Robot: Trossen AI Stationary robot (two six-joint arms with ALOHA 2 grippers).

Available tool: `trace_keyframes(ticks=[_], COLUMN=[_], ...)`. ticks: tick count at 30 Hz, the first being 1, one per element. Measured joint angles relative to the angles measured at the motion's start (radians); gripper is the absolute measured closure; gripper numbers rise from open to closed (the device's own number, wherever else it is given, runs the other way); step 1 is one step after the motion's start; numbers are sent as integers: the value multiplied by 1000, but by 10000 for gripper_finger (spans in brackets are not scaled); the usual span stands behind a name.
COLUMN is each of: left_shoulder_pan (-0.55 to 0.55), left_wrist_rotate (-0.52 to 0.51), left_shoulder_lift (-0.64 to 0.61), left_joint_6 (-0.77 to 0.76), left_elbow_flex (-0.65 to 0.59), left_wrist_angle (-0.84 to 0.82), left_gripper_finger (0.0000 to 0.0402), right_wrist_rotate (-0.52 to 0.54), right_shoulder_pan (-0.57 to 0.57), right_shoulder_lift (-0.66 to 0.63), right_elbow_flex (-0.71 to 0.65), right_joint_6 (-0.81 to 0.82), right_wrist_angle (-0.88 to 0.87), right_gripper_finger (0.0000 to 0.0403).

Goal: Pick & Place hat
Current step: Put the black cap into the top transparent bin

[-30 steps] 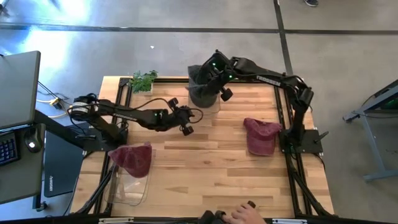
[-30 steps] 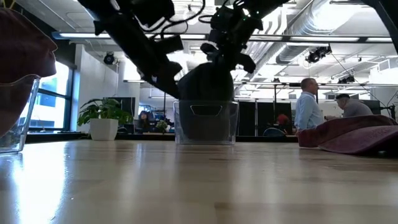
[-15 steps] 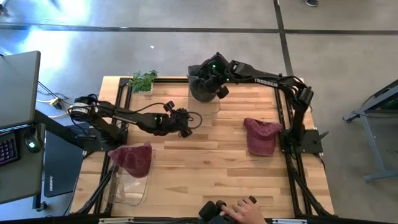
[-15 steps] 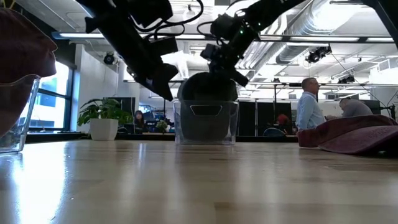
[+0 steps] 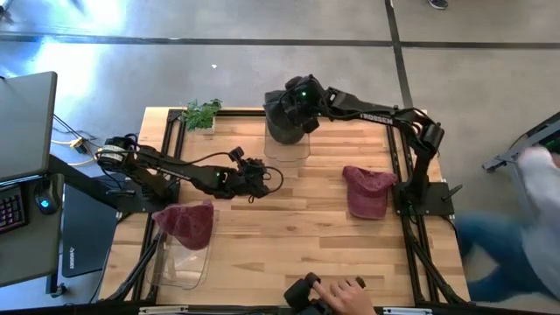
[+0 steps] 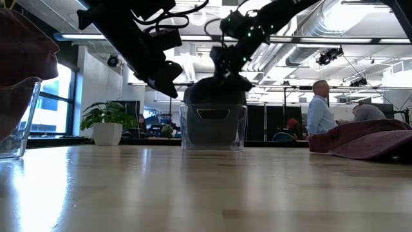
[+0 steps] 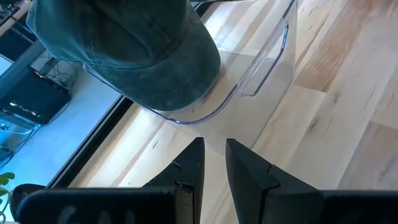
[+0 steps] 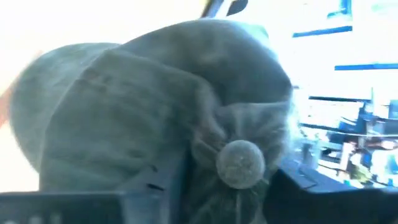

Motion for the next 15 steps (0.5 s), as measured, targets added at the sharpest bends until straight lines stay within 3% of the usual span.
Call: trace_keyframes(ticks=[4, 8, 15], left_shoulder_pan=[0, 0, 0], left_wrist_rotate=[0, 1, 2], left_shoulder_lift=[0, 0, 0], left_joint_6=[0, 0, 0], left_elbow_flex=[0, 0, 0], left_wrist_angle=[1, 0, 1], left_gripper_finger=[342, 341, 342], right_wrist_rotate=[45, 43, -243], right_shoulder_pan=[0, -1, -1], right_shoulder_lift=[-42, -107, -174], right_elbow_flex=[18, 21, 21], right_joint_6=[79, 206, 378], right_wrist_angle=[10, 3, -109], right_gripper_finger=[196, 184, 207])
